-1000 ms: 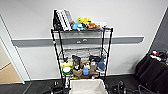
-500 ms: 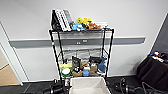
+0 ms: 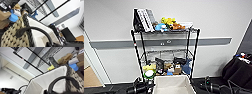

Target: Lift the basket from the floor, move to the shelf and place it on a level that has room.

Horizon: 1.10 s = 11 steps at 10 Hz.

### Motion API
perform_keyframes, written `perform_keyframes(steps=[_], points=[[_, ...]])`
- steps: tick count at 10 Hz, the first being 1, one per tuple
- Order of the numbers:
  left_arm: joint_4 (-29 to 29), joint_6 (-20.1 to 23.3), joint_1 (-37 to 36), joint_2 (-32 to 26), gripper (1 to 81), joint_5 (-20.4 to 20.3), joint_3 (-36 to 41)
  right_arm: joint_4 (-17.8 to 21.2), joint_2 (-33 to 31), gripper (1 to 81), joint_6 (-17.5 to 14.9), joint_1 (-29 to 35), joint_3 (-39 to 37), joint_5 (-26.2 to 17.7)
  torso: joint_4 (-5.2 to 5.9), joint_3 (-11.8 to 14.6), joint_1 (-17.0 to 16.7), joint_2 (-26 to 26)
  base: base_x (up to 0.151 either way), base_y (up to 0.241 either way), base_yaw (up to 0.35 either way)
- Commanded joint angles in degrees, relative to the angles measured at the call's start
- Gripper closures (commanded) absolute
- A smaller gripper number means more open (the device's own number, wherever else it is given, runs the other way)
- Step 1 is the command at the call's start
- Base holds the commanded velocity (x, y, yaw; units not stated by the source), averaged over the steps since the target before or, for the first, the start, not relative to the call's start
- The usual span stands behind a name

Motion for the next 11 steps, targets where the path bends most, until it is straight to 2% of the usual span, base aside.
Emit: perform_keyframes(steps=[1,8,11], points=[[0.01,0.19,-8.65,-1.14,81.1,-0.5,3.05,0.58,-0.45,81.1,0.12,9.42,3.49,1.29,0.0,0.0,0.0,0.0,0.101,0.0,0.0],[0.01,0.27,-8.92,-1.31,81.1,-0.59,3.92,0.59,-0.27,81.1,0.12,10.29,4.2,1.38,0.0,0.0,-0.02,0.0,0.106,0.0,0.0],[0.01,-0.25,-10.15,-2.19,81.1,-0.5,4.72,0.49,-0.45,81.1,1.09,11.18,4.55,1.29,0.0,0.0,-0.02,0.0,0.116,0.0,0.0]])
